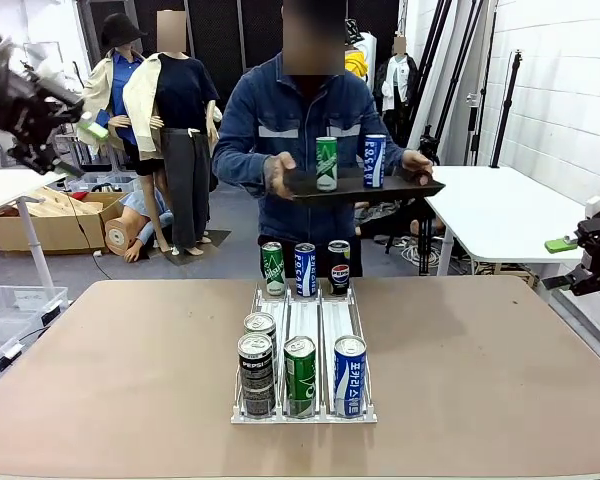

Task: Retrieve and hand over the desired beverage to the person.
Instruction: Place the picked can on the Handle tray extended by the person.

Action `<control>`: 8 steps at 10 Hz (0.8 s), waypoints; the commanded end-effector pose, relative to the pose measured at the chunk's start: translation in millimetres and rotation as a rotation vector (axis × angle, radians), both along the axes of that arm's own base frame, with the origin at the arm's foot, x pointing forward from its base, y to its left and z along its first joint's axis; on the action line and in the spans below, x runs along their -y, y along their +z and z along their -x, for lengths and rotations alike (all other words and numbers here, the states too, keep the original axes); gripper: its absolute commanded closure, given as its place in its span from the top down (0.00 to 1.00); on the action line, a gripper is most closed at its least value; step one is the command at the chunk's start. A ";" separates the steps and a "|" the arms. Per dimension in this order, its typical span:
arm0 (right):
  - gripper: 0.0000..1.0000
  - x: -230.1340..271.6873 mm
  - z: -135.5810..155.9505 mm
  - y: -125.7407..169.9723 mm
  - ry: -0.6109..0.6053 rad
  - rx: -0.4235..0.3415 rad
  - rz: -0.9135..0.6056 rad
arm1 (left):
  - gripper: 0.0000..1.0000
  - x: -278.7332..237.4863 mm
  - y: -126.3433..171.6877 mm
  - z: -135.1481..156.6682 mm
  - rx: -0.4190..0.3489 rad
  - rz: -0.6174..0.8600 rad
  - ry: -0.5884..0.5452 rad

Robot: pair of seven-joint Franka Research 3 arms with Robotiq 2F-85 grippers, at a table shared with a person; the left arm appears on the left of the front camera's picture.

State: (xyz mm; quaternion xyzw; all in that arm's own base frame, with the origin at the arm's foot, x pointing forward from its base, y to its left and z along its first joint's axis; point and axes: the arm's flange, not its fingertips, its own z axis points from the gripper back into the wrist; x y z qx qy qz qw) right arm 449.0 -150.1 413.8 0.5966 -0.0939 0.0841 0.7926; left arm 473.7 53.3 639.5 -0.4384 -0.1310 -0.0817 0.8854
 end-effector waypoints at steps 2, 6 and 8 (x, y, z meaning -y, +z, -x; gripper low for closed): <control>1.00 -1.5 -0.9 0.1 -0.003 -0.003 0.004 | 1.00 -25.5 -52.4 1.7 0.020 0.231 -0.150; 1.00 -1.5 -0.9 0.1 -0.003 -0.003 0.004 | 1.00 -61.1 -97.7 5.3 -0.048 0.368 -0.131; 1.00 -1.5 -0.9 0.1 -0.003 -0.003 0.004 | 1.00 -68.6 -118.6 3.8 -0.085 0.389 -0.095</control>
